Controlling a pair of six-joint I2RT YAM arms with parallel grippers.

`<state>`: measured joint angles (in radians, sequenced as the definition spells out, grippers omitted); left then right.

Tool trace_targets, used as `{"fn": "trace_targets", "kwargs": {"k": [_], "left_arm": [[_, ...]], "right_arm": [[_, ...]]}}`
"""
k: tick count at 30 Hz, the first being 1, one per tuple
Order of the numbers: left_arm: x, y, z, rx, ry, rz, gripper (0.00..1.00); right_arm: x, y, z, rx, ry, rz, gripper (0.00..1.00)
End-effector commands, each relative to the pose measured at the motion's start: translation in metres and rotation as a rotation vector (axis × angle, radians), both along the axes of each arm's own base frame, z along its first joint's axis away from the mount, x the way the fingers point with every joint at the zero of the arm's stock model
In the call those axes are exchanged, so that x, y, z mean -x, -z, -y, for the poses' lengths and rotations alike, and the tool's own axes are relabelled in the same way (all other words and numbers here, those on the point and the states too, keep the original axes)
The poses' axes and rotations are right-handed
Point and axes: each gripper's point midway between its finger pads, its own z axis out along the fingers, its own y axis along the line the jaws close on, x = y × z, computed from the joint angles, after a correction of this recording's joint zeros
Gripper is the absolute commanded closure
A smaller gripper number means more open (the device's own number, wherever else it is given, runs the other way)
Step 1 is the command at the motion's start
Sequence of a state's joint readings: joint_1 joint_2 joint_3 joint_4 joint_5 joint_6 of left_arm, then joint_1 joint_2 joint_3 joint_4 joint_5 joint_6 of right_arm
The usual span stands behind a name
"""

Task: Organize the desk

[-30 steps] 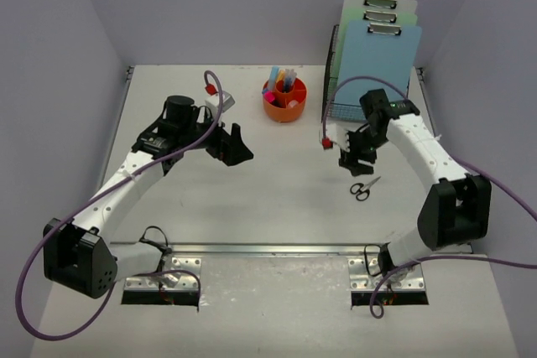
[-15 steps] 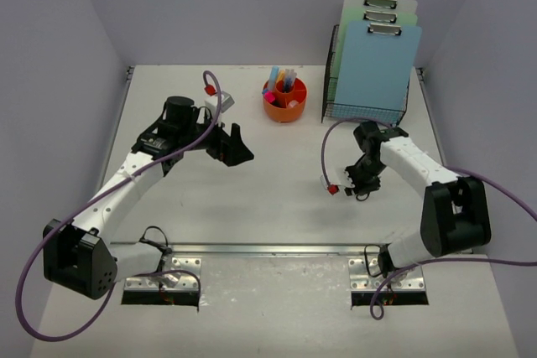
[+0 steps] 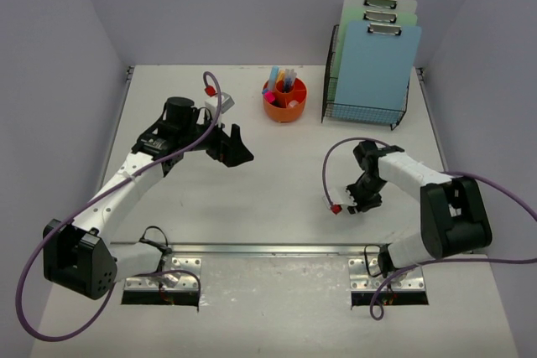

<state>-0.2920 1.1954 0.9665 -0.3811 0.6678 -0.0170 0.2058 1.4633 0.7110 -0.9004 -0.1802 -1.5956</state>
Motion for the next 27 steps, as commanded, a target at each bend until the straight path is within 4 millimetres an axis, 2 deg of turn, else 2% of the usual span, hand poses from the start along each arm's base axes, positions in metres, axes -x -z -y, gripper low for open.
{"fn": "trace_targets", "kwargs": {"k": [1, 6, 12, 27], "left_arm": [[-0.004, -0.010, -0.001, 0.024, -0.003, 0.033, 0.00], [-0.003, -0.007, -0.002, 0.017, -0.002, 0.029, 0.00], [-0.004, -0.005, -0.002, 0.017, 0.000, 0.026, 0.00], [-0.004, 0.006, -0.001, 0.011, 0.008, -0.004, 0.00]], "right_arm": [[-0.022, 0.000, 0.000, 0.011, -0.004, 0.056, 0.71], [-0.028, 0.004, 0.010, 0.038, 0.004, 0.074, 0.70], [-0.042, -0.002, 0.017, 0.037, 0.039, 0.083, 0.69], [-0.049, -0.003, 0.014, 0.021, 0.052, 0.090, 0.68]]}}
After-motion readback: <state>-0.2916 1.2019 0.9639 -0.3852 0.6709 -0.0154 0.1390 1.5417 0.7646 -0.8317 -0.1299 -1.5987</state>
